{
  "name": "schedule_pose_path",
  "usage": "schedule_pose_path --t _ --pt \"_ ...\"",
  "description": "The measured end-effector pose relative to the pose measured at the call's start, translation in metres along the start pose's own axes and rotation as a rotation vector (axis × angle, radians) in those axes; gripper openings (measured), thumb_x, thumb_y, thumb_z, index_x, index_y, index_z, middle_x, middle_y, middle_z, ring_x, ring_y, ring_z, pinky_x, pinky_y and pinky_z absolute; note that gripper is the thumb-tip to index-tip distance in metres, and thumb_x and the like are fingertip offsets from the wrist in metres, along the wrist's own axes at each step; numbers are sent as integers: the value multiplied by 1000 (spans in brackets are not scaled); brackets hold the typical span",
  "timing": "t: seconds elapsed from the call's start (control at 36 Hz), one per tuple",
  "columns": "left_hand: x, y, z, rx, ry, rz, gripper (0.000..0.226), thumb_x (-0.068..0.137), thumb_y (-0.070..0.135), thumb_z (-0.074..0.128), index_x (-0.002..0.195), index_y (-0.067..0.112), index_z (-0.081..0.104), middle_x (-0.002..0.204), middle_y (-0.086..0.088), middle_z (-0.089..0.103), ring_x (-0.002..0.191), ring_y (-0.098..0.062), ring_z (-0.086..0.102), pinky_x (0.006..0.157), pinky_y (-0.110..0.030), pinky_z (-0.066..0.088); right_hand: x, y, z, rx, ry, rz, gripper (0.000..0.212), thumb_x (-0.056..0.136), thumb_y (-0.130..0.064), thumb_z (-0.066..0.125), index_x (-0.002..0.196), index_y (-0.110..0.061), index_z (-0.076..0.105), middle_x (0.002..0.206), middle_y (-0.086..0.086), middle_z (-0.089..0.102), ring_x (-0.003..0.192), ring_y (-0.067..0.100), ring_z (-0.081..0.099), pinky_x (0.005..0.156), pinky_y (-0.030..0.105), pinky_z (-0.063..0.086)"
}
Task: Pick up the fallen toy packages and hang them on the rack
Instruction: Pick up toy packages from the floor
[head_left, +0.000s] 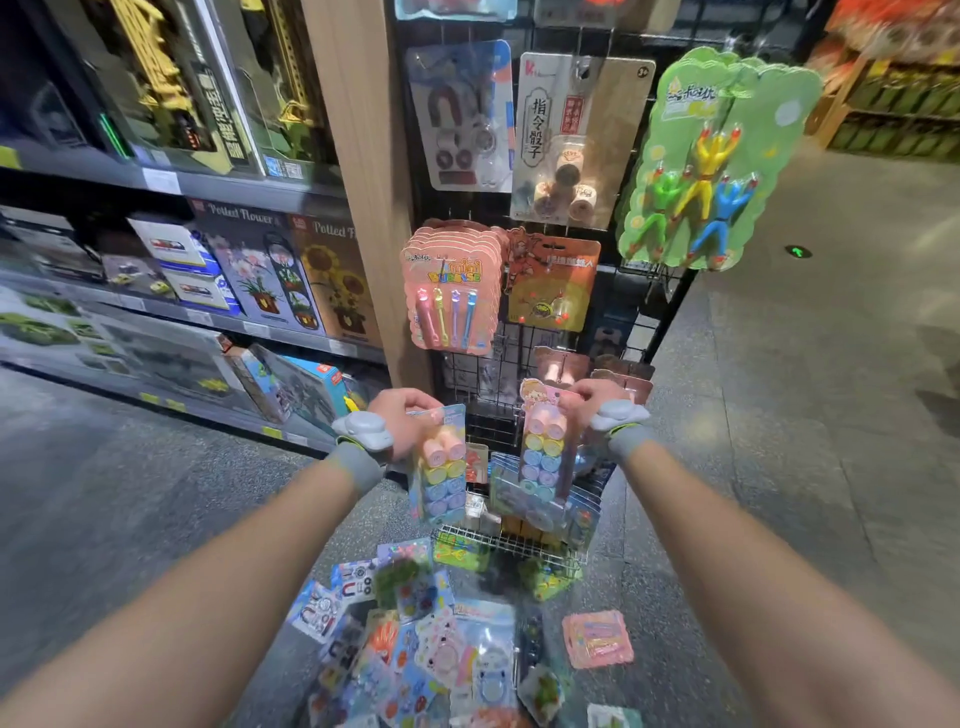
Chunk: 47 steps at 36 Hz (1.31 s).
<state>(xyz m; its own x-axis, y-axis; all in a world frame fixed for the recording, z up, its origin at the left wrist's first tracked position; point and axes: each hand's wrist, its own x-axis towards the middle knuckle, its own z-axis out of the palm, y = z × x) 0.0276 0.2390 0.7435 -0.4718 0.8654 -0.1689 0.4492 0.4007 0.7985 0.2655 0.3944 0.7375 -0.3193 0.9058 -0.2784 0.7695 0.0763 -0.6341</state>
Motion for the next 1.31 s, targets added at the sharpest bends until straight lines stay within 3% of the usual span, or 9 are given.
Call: schedule_pose_path --t 0.22,0.36,0.44,0.61,0.75,0.86,1.11,1.22,1.31 --pt "7 -7 20 18 33 -57 11 83 27 76 76 22 69 81 4 70 78 -14 64 66 -26 50 40 10 -9 -183 -29 33 27 100 -28 52 123 -21 64 131 2 59 115 24 58 78 23 38" --pt "12 -11 26 52 12 -71 13 83 30 75 74 23 69 81 7 70 80 -13 64 73 -30 51 55 16 -1 -195 -22 30 28 98 -23 54 124 -18 64 132 6 60 116 27 58 83 24 44" --pt "12 -10 25 38 6 -79 12 83 28 75 75 21 70 80 6 70 78 -11 64 67 -27 49 59 15 4 -170 -23 47 26 95 -17 58 119 -16 67 126 7 63 110 28 60 91 33 53" --pt "14 -14 25 43 -10 -91 12 83 29 76 75 22 70 83 4 71 83 -15 65 77 -34 52 67 14 5 -187 -36 55 46 86 0 57 128 -17 62 132 8 60 116 28 58 96 36 52" --pt "17 -11 27 9 -27 -91 13 85 24 75 77 17 68 79 4 70 76 -12 62 69 -26 48 73 18 5 -171 6 72 32 94 -11 55 124 -15 65 130 7 61 114 28 59 86 24 49" --pt "17 -8 26 -17 -29 -80 14 87 20 73 77 15 65 74 5 67 67 -6 59 57 -18 41 78 16 3 -128 45 95 26 94 -19 54 113 -18 72 121 5 66 106 28 62 85 26 51" --pt "13 -25 21 -39 -13 -111 13 88 17 72 79 12 64 77 2 67 67 -5 58 55 -14 41 102 21 13 12 96 216 24 81 -12 62 99 -17 76 104 3 73 89 22 69 84 31 58" --pt "10 -36 21 -36 -23 -136 17 86 22 75 74 17 63 78 3 67 73 -11 59 65 -28 44 105 22 15 106 114 251 25 88 -14 63 111 -10 73 114 6 70 101 23 67 84 26 54" --pt "8 -40 17 -37 -21 -155 17 86 23 74 74 18 63 78 2 68 74 -13 60 68 -31 47 102 20 15 156 95 239 34 92 -19 63 124 -8 64 125 13 63 115 30 60 83 30 48"
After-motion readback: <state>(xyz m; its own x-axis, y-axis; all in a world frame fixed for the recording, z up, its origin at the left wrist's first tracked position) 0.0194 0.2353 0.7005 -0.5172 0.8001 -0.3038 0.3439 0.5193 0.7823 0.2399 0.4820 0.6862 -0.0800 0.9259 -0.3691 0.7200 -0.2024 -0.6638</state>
